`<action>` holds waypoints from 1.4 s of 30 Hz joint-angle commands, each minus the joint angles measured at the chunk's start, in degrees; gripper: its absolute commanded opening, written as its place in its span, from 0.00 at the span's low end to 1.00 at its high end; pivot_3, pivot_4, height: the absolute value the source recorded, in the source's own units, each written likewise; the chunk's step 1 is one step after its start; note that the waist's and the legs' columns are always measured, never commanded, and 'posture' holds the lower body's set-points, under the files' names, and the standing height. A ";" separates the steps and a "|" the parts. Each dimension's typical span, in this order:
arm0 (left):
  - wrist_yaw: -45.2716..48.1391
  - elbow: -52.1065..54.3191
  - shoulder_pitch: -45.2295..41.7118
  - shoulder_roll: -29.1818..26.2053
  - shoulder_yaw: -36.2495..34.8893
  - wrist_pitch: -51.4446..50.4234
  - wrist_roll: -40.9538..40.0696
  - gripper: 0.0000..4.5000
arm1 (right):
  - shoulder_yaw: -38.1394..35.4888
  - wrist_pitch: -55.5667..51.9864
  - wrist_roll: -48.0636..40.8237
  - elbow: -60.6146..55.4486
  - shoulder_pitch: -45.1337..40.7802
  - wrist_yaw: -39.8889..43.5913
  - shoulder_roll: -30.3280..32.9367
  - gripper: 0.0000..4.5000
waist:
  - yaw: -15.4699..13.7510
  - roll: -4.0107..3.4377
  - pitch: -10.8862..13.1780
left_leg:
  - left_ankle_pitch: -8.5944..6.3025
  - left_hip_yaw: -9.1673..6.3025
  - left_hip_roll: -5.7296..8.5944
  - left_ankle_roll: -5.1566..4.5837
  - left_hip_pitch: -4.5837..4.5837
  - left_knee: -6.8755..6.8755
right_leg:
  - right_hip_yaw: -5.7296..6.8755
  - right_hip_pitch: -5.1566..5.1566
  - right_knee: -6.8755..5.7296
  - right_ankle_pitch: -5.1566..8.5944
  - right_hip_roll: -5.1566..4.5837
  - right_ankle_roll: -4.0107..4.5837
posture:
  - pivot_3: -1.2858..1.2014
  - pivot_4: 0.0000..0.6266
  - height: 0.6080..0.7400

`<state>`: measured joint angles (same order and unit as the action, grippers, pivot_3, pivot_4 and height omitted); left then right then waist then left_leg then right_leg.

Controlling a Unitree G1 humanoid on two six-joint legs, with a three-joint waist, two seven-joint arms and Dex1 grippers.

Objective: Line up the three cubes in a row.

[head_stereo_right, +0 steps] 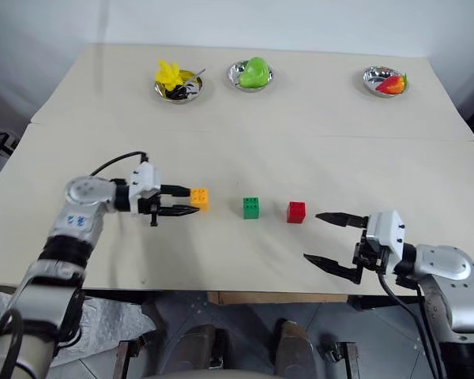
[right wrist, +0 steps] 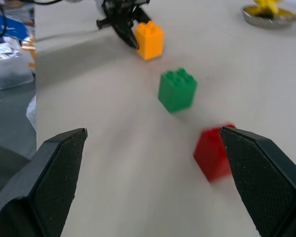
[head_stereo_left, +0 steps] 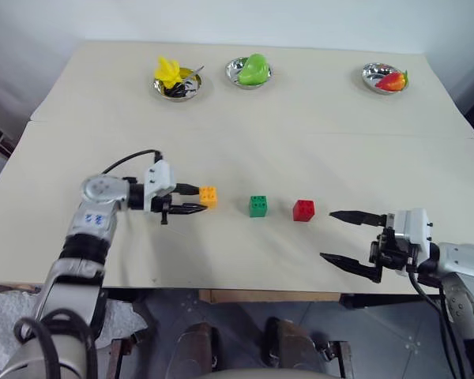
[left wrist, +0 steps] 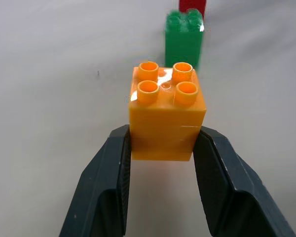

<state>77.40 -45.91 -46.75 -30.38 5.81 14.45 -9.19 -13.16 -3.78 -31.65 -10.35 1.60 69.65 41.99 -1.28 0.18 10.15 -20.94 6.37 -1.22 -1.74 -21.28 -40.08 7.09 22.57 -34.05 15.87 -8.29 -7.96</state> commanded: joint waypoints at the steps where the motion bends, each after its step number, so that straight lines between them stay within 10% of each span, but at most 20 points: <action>1: 1.84 -9.32 -4.36 1.24 0.59 4.71 2.40 0.32 | -2.31 0.34 -1.19 -2.88 1.14 -1.34 0.00 1.00 | 0.48 0.01 0.01 | 0.00 0.06 -0.01 0.00 0.00 0.03 | 0.00 0.03 0.03 0.00 0.00 -0.01 | 0.52 0.24 1.00; 24: 8.11 -21.44 -7.30 -0.94 -1.89 8.01 5.53 0.32 | -1.84 0.22 -0.94 -4.32 2.19 -3.36 -0.17 1.00 | 1.33 0.04 0.02 | 0.00 0.07 -0.12 -0.01 0.02 -0.01 | -0.04 0.06 -0.06 0.01 0.03 -0.03 | 0.52 0.24 1.00; 32: 8.65 -19.69 -7.08 -2.99 -3.90 9.34 4.79 0.88 | -1.62 -0.49 -1.22 -3.53 1.36 -1.47 0.57 1.00 | 1.22 0.05 0.03 | 0.00 0.05 -0.12 -0.01 0.02 -0.06 | -0.06 0.06 -0.10 0.01 0.03 -0.03 | 0.52 0.24 1.00; 42: 9.24 13.84 17.45 -15.28 -17.62 -7.51 -13.16 0.88 | -3.82 5.04 -3.70 6.93 -4.58 6.02 -0.58 1.00 | 2.39 0.04 0.04 | -0.01 -0.21 -0.46 -0.01 0.08 0.00 | -0.08 0.19 -0.15 0.02 0.03 -0.02 | 0.52 0.24 1.00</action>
<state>85.91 -38.62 -31.17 -44.51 -9.22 10.14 -18.34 -14.54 -0.73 -33.15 -4.52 -2.14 74.02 41.71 1.11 0.22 10.19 -20.96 6.14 -1.72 -1.76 -21.21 -40.08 6.99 22.75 -34.18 15.89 -8.28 -7.97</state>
